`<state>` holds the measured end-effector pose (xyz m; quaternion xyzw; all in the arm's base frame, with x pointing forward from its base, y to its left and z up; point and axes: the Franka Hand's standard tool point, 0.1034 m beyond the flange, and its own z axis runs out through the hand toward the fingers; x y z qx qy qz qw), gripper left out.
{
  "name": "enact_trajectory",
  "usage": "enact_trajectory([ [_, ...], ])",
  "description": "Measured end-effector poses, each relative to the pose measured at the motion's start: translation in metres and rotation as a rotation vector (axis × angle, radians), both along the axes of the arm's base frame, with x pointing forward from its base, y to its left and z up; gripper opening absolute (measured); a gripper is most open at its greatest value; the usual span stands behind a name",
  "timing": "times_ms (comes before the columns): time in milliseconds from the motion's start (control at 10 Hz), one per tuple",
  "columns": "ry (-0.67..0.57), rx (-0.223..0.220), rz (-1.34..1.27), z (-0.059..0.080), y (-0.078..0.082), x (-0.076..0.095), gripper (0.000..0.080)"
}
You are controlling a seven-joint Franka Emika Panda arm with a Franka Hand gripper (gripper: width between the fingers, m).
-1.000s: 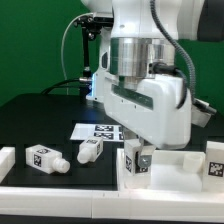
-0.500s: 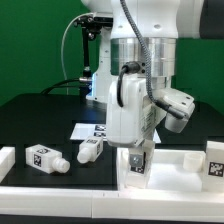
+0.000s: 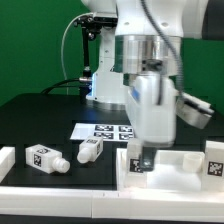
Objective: Assemble square table
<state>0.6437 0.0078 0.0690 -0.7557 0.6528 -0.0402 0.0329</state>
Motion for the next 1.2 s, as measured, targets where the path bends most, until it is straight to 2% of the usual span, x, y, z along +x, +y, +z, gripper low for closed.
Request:
enact_trajectory([
  [500,0.002,-0.028,0.264,-0.0006,-0.0032,-0.0003,0.0649],
  [700,0.01,-0.072,0.623,0.0002,0.0023,-0.0006,0.0649],
  [800,0.011,-0.071,0.611,-0.0006,0.0006,-0.0008,0.0649],
  [1100,0.014,-0.094,0.788,-0.0007,-0.0023,-0.0006,0.0649],
  [1200,-0.005,-0.14,1.066,0.0044,-0.0076,0.0035,0.0649],
])
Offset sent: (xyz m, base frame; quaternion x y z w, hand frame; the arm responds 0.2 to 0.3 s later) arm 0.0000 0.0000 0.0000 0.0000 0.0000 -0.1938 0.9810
